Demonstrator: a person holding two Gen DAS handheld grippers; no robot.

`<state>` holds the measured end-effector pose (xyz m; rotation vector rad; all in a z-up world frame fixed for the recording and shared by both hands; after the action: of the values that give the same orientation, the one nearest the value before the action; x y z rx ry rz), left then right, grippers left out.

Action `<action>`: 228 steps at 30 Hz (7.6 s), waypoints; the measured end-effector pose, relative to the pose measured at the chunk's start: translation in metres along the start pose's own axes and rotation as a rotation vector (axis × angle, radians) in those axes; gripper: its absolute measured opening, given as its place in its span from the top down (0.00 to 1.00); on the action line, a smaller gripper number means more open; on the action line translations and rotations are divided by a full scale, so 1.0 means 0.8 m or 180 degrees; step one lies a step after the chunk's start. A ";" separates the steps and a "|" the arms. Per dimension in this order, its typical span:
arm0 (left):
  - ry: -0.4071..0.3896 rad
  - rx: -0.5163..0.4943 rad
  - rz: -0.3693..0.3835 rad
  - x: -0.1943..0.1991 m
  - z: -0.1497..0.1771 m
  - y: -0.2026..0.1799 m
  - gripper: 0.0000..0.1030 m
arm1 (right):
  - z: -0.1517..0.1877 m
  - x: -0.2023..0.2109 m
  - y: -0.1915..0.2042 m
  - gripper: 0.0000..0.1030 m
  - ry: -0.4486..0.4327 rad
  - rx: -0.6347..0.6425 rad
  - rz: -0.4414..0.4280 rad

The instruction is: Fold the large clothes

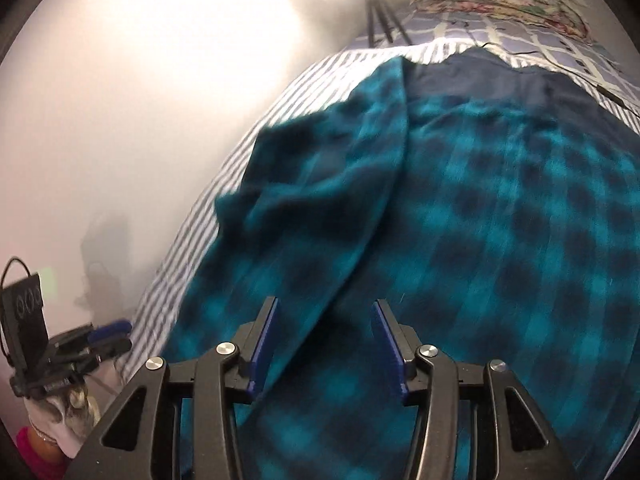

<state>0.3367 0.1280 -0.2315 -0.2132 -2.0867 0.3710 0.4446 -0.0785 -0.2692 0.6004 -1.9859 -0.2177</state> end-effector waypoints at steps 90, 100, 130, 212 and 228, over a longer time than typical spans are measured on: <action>0.0179 0.0778 0.0760 0.057 0.140 0.007 0.95 | 0.174 0.310 0.142 0.70 -0.0846 0.1216 -0.0615; 0.0406 0.0682 0.0125 0.033 0.148 0.034 0.47 | 0.210 0.163 0.122 0.72 -0.0207 0.1042 -0.0490; -0.0094 0.0717 0.0258 0.035 0.116 0.003 0.93 | 0.159 0.263 0.114 0.60 -0.0557 0.1018 -0.0101; 0.0309 -0.0913 0.0307 -0.061 0.183 -0.239 0.94 | -0.054 -0.019 -0.177 0.95 -0.0187 -0.0884 0.0777; 0.0427 -0.1060 0.0711 -0.019 0.215 -0.248 0.94 | -0.047 0.123 -0.162 0.72 -0.0667 -0.0844 0.0499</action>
<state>0.1967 -0.0931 -0.2583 -0.6552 -1.9863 0.1335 0.4822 -0.2356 -0.2257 0.2584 -2.1476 -0.4545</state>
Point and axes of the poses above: each gripper's, at about its wrist camera, not at the fingertips, and x roughly against the way its jaws point, y to its left, z to its underside, the point moved 10 cm from there along -x, roughly the way its jaws point, and after that the axes turned 1 degree about z, right-handed, at the moved point
